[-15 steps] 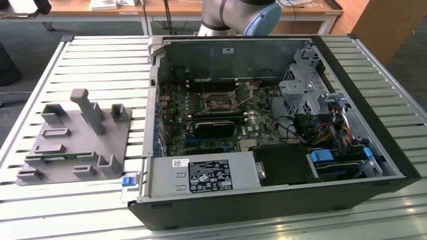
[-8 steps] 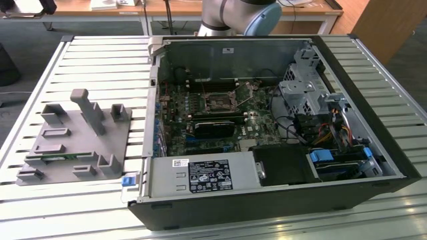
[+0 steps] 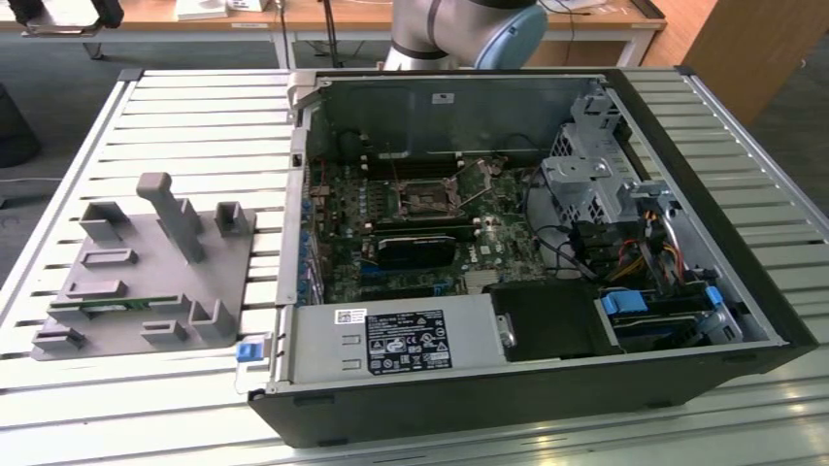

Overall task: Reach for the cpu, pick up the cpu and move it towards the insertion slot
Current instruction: 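Pick up the cpu and move it towards the insertion slot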

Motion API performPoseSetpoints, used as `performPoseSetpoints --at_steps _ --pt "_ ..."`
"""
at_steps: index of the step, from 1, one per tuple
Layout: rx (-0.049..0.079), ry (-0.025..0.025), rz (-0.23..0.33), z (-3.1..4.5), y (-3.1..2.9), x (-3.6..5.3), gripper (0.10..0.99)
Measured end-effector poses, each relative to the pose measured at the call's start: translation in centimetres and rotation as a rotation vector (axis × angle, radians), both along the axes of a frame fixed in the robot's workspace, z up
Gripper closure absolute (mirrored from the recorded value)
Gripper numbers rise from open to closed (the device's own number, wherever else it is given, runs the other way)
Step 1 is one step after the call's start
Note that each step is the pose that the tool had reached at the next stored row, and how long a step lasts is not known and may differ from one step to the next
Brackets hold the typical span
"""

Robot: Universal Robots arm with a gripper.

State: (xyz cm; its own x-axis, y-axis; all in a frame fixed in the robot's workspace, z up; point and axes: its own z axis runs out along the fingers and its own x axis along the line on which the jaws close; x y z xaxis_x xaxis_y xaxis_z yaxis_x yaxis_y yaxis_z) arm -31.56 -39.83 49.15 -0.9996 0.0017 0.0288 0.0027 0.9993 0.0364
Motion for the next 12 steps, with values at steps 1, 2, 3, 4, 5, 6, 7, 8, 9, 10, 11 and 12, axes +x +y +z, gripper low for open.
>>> performPoseSetpoints --at_steps 1,2,3,4,5,6,7,8,9,10,11,12 --pt "0.0 0.0001 0.0 0.0 0.0 0.11 0.541" --pt "0.0 0.0001 0.0 0.0 0.0 0.21 0.541" --pt "0.0 0.0 0.0 0.0 0.0 0.33 0.541" --pt "0.0 0.0 0.0 0.0 0.0 0.44 0.541" --pt "0.0 0.0001 0.0 0.0 0.0 0.56 0.541" --pt "0.0 0.0001 0.0 0.0 0.0 0.68 0.541" --pt "0.0 0.0001 0.0 0.0 0.0 0.79 0.541" --pt "0.0 0.0001 0.001 0.0 0.0 0.92 0.541" --pt "0.0 0.0002 0.001 0.0 0.0 1.03 0.541" --pt "0.0 0.0002 0.001 0.0 0.0 1.12 0.541" --pt "0.0 0.0002 0.001 0.0 0.0 1.21 0.541" --pt "0.0 0.0002 0.001 0.0 0.0 1.28 0.541"
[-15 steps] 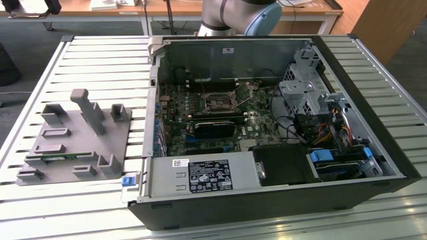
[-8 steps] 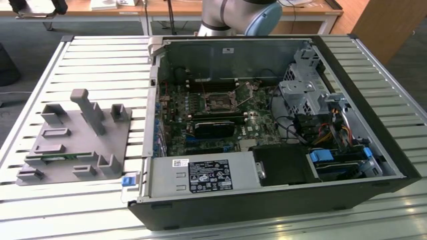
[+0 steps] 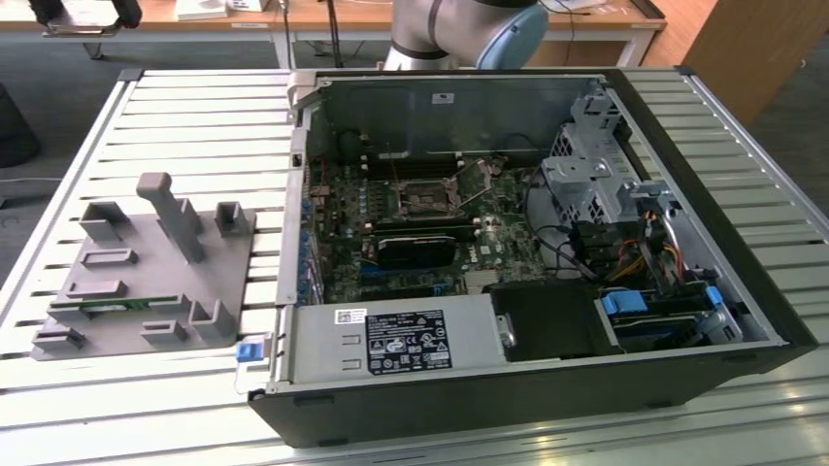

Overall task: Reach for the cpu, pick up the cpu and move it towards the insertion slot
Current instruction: 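Pick up the cpu and move it towards the insertion slot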

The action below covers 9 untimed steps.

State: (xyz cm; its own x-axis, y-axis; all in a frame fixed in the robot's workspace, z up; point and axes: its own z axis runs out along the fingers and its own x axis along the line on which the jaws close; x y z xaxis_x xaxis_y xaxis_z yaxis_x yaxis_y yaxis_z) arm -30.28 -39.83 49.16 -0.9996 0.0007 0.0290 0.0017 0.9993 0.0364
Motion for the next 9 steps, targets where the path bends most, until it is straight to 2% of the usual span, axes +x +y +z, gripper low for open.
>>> performPoseSetpoints --at_steps 9 --pt "0.0 -0.0001 0.002 0.0 0.0 0.56 0.541"
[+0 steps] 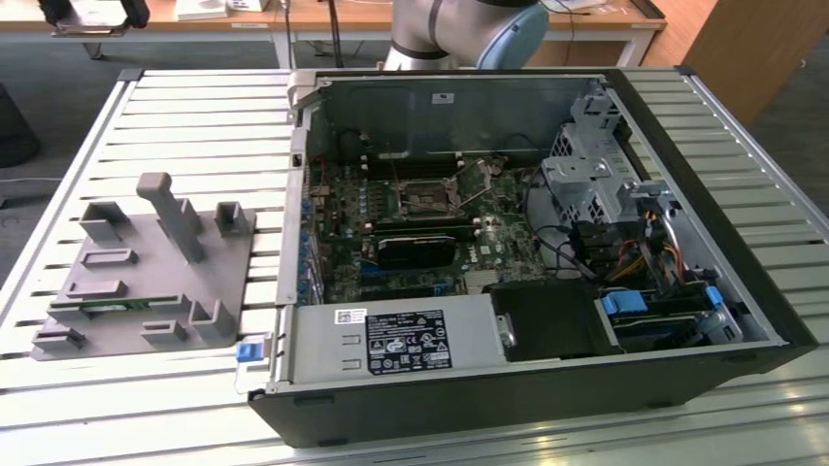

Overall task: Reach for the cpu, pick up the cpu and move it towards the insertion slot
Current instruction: 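Pick up the cpu and move it towards the insertion slot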

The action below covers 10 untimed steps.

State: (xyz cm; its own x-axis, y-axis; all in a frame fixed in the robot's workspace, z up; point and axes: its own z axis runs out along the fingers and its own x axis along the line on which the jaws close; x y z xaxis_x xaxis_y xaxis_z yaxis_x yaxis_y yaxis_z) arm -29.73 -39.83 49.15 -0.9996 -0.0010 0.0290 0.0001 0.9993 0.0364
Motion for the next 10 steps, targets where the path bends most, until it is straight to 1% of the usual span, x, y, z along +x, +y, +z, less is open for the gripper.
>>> performPoseSetpoints --at_steps 4,10 --pt "0.0 0.0 0.001 0.0 0.0 0.35 0.541" --pt "0.0 0.0001 0.002 0.0 0.0 1.18 0.541"
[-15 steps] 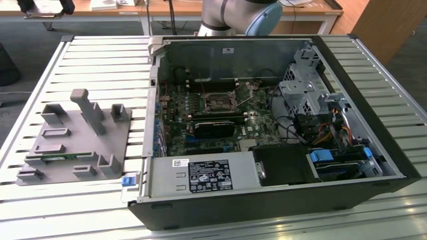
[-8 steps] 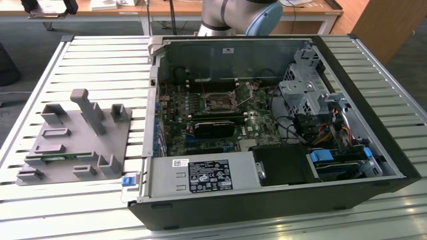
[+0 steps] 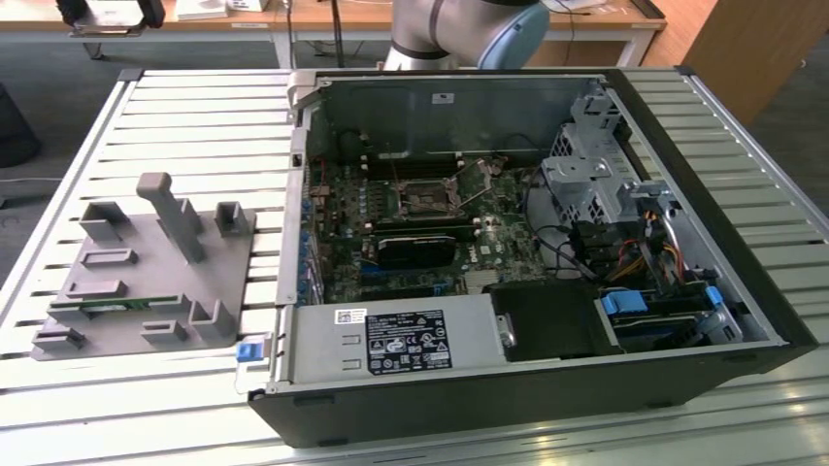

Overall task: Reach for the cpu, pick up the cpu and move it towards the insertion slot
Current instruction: 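Pick up the cpu and move it towards the insertion slot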

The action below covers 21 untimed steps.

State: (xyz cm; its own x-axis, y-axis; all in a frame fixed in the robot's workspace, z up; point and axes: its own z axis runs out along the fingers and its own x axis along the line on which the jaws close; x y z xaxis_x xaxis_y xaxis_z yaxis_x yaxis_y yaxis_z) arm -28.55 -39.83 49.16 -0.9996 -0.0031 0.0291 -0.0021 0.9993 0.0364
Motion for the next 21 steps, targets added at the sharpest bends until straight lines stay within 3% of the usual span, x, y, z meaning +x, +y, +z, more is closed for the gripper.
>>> performPoseSetpoints --at_steps 11,21 --pt "0.0 0.0 0.002 0.0 0.0 2.19 0.541" --pt "0.001 0.0 0.008 -0.01 0.22 4.87 0.541"
